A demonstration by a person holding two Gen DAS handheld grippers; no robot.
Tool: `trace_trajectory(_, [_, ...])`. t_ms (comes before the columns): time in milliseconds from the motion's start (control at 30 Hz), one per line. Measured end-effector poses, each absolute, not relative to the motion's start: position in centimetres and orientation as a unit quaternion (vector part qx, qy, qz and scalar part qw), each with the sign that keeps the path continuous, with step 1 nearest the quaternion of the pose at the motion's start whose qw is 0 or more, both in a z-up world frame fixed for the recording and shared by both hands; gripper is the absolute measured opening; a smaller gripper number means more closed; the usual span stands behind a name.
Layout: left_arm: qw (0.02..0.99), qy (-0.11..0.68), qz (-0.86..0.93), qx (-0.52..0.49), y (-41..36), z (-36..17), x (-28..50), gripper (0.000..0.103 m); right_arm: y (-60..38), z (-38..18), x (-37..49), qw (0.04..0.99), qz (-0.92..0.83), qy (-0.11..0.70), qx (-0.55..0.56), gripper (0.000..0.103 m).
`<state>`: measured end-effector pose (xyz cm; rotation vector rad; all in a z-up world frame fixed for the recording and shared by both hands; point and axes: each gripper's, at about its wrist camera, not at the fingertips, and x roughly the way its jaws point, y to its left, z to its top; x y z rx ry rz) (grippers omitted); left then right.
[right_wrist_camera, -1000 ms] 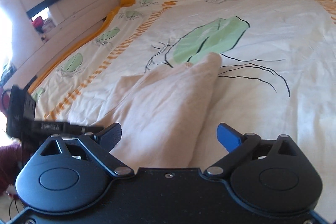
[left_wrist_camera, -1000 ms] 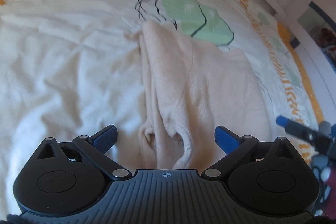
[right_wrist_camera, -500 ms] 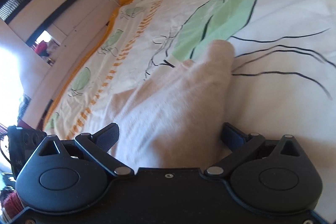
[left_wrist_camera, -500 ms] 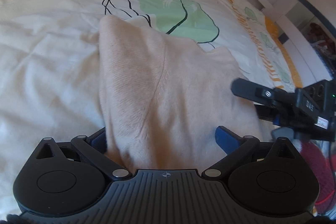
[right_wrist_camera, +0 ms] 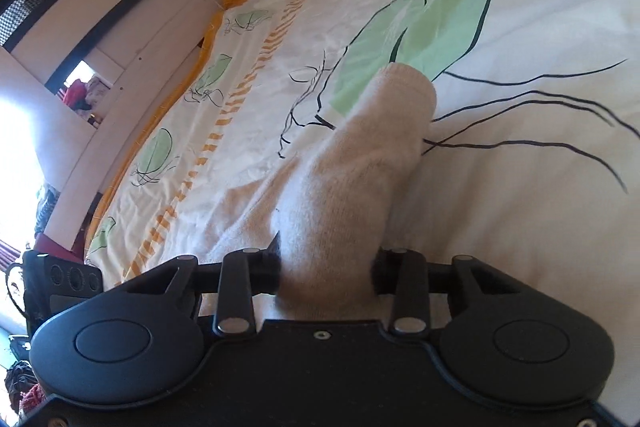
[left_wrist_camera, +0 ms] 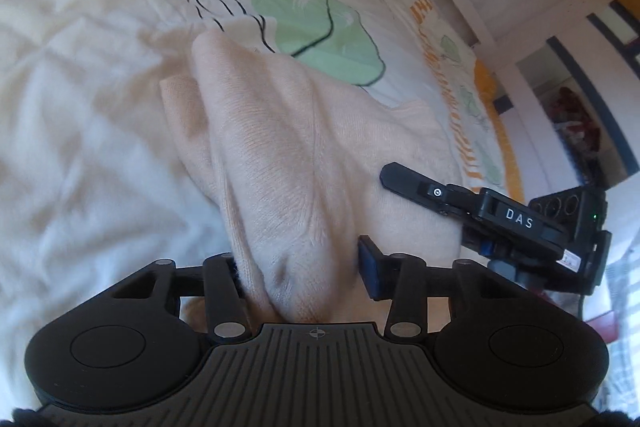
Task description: Fold small clothes
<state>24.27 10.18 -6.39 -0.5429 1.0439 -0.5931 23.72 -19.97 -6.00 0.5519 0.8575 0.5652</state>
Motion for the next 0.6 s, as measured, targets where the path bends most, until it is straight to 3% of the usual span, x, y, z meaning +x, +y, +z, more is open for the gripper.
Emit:
trace_trajectory(367, [0.764,0.505,-0.347,-0.202,4.0,-5.6,14.2,0.042,-24.3,-2.7,12.8,0.839,0.237,0.432,0.228,0.046])
trace_trajectory(433, [0.769,0.51,-0.334,-0.19,3.7,-6.1,12.7,0.042,-24.9,-2.6,11.1,0.849,0.22,0.434,0.206,0.05])
trace_trajectory(533, [0.793,0.505,-0.293,-0.177,4.6,-6.4,11.1,0.05,-26.0,-3.1,9.4,0.873,0.15,0.435,0.163,0.061])
trace_trajectory(600, [0.808,0.497,-0.267,-0.172,5.5,-6.3,10.2,0.062,-27.0,-3.8,8.7,0.877,0.105,0.44,0.162,0.067])
